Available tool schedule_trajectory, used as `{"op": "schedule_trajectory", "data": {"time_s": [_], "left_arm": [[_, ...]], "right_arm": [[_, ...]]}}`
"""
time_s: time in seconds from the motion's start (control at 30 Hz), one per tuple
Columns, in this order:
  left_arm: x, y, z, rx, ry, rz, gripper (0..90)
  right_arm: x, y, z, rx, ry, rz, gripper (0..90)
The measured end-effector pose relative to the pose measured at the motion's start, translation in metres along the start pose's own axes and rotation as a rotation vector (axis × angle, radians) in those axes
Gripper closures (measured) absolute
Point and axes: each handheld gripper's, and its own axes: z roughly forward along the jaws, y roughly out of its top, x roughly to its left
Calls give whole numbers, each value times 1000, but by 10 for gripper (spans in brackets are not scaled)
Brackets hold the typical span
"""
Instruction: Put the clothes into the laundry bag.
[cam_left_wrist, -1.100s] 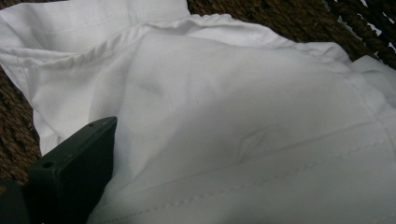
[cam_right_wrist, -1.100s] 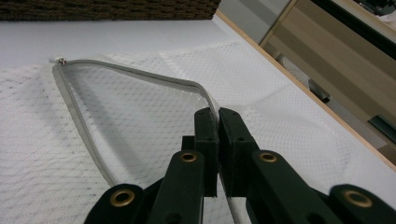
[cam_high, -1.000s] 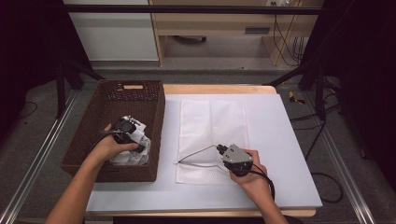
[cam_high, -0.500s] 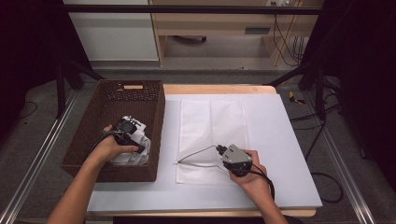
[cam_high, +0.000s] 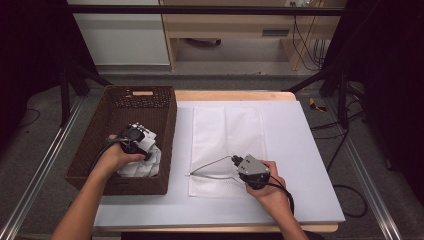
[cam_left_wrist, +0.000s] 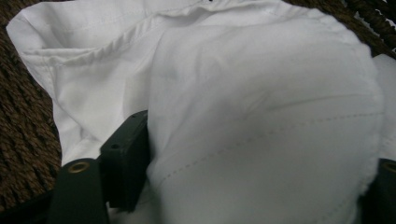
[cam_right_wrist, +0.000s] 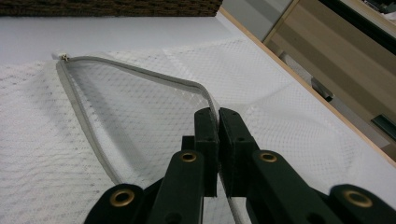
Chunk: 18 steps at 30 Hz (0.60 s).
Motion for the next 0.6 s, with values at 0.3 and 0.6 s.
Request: {"op": "schedule_trajectory", "data": {"time_s": [0.3, 0.6], "left_arm": [[5, 3, -3, 17, 20, -3, 504], [5, 4, -2, 24, 49, 16, 628]], "right_arm": [[0, 0, 0, -3, -1, 2, 868], [-1, 0, 0, -3, -1, 1, 869]]}}
